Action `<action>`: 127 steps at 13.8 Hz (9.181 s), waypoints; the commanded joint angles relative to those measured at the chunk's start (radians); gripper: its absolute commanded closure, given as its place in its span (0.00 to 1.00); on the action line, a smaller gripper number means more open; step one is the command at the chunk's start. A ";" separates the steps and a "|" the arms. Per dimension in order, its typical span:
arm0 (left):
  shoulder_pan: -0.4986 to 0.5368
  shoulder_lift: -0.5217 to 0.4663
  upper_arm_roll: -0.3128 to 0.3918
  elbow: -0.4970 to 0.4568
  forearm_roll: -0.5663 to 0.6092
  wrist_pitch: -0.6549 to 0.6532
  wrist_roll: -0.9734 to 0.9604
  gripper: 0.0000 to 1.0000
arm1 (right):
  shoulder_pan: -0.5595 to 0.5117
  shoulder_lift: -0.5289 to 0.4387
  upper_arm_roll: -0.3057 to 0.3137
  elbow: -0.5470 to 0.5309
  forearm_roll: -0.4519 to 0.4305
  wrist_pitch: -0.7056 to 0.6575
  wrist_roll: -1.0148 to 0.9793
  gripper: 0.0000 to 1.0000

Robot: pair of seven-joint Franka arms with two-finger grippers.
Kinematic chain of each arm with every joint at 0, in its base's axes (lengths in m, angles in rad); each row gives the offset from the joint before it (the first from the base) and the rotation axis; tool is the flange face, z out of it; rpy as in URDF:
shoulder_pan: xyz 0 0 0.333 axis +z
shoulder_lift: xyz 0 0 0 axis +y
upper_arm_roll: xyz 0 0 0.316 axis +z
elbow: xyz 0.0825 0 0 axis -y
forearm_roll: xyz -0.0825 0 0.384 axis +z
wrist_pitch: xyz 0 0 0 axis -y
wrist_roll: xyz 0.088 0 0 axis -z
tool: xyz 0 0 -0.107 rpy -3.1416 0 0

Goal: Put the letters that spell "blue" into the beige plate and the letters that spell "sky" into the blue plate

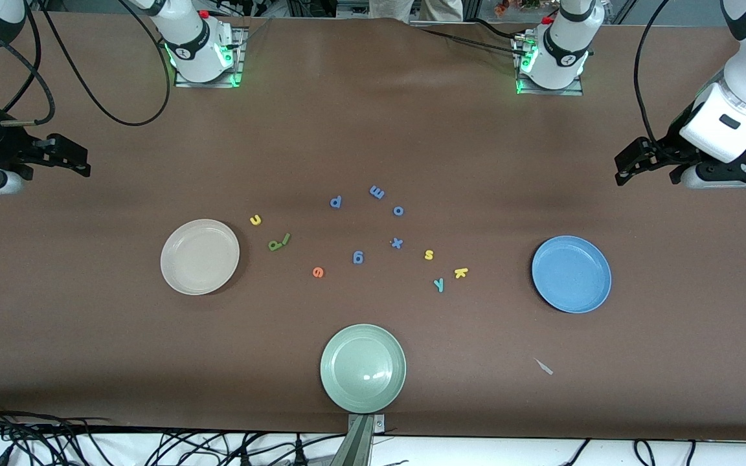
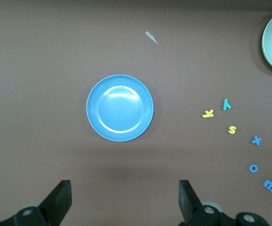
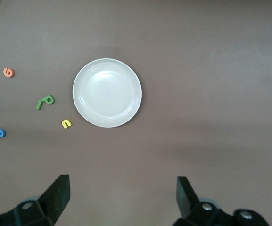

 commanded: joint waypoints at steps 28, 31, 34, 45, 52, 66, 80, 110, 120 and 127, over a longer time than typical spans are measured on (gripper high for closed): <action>-0.009 0.015 -0.002 0.032 0.016 -0.025 -0.002 0.00 | 0.000 0.012 -0.001 0.027 -0.012 -0.016 -0.009 0.00; -0.009 0.015 -0.002 0.034 0.016 -0.034 -0.002 0.00 | 0.000 0.013 -0.001 0.027 -0.012 -0.016 -0.009 0.00; -0.009 0.015 -0.002 0.034 0.016 -0.034 -0.002 0.00 | 0.000 0.013 -0.001 0.027 -0.012 -0.016 -0.009 0.00; -0.010 0.016 -0.002 0.034 0.016 -0.034 -0.002 0.00 | 0.000 0.012 -0.001 0.025 -0.007 -0.026 -0.010 0.00; -0.009 0.015 -0.002 0.034 0.016 -0.034 -0.002 0.00 | 0.000 0.012 -0.001 0.025 -0.009 -0.025 -0.009 0.00; -0.009 0.015 -0.002 0.034 0.016 -0.038 -0.002 0.00 | 0.000 0.012 -0.001 0.025 -0.009 -0.026 -0.007 0.00; -0.010 0.015 -0.002 0.034 0.016 -0.038 -0.004 0.00 | 0.000 0.012 -0.001 0.025 -0.009 -0.026 -0.007 0.00; -0.249 0.536 -0.021 0.265 -0.001 -0.043 0.337 0.00 | 0.026 0.039 0.004 0.028 -0.064 0.061 -0.015 0.00; -0.312 0.760 -0.024 0.262 0.016 0.351 0.979 0.00 | 0.047 0.119 0.007 0.021 -0.015 0.070 -0.013 0.00; -0.314 0.832 -0.024 0.252 0.071 0.468 1.104 0.10 | 0.104 0.294 0.080 0.030 0.056 0.197 0.077 0.00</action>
